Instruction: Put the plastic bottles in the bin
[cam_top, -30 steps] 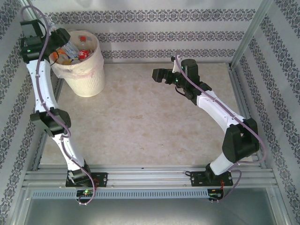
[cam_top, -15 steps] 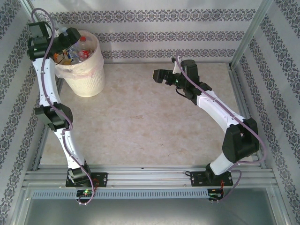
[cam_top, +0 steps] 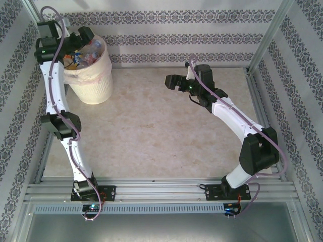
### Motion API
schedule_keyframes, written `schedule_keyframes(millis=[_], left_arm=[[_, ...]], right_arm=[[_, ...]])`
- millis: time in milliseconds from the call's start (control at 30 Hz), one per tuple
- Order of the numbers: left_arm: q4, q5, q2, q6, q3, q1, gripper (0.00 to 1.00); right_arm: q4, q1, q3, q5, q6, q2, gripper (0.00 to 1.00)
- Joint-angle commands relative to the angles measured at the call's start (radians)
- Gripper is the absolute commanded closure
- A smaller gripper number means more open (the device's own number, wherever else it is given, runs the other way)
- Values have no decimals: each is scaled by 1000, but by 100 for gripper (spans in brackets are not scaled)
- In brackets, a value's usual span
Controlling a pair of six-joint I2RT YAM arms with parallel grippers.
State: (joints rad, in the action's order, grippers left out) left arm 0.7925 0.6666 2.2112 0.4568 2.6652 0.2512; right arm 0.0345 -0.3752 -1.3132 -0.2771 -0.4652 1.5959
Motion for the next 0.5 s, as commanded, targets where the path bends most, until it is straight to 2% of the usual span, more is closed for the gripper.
schedule_keyframes(millis=[0,67,167,233,333,467], left_arm=[[-13,29,-7,-9,12,-50,0],[8,19,-20,-40,10,-74,0],[35,-79,-94,-118,-27,-116,0],[5,-137,-175,-141,-109,-135,0],[-105,-180,-337,-122,-312,-148,0],[-325,-260,-605,-106,-705,-168,0]], right_arm=[[-1,0,-17,22,-11,4,2],[-11,2,-1,36,-11,-19,2],[-16,5,30,92,6,-66,2],[-19,12,59,136,13,-109,2],[-32,31,120,200,13,-180,2],[-62,78,236,294,9,-287,2]])
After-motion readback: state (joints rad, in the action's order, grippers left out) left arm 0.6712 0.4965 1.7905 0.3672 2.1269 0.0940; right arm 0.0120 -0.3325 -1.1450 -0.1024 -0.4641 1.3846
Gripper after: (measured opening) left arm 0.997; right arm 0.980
